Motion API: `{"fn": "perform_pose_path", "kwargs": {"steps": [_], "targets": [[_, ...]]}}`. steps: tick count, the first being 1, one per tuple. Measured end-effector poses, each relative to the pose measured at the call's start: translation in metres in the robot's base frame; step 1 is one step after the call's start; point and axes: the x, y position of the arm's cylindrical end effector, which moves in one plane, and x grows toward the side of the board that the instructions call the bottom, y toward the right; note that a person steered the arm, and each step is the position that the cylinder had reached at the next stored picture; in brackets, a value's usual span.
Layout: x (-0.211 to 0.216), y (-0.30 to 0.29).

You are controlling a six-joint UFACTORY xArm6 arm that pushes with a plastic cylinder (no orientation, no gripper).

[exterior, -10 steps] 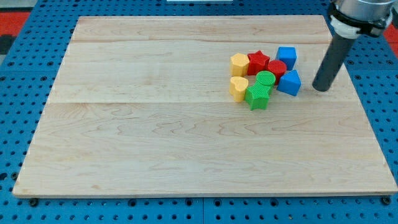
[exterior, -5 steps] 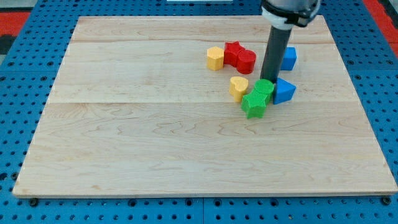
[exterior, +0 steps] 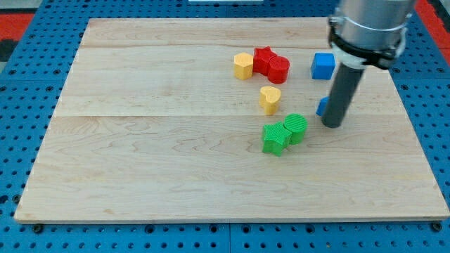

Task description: Move the red blocks towards the top center

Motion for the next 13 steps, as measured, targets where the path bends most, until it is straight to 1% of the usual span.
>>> {"fn": "perform_pose_path", "kwargs": {"steps": [1,2,3,4,5,8,9,11,13], "targets": [[0.03,-0.022],[0.01,-0.054],[0.005,-0.08],[0.012,-0.027],[-0.009,-0.051],[-0.062,-0.093],[-0.068,-0.068],[-0.101,-0.056],[-0.133,-0.097]]}}
